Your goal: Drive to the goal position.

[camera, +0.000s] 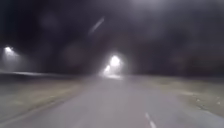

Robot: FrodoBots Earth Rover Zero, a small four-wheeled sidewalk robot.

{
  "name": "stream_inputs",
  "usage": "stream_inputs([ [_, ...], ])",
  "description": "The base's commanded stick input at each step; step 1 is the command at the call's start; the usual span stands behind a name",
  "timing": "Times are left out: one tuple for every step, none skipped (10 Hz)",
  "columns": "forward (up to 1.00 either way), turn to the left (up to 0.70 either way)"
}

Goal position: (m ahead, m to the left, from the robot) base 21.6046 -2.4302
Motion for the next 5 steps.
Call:
stream_inputs([
  [1.0, -0.03],
  [1.0, -0.03],
  [1.0, -0.03],
  [1.0, -0.02],
  [1.0, -0.02],
])
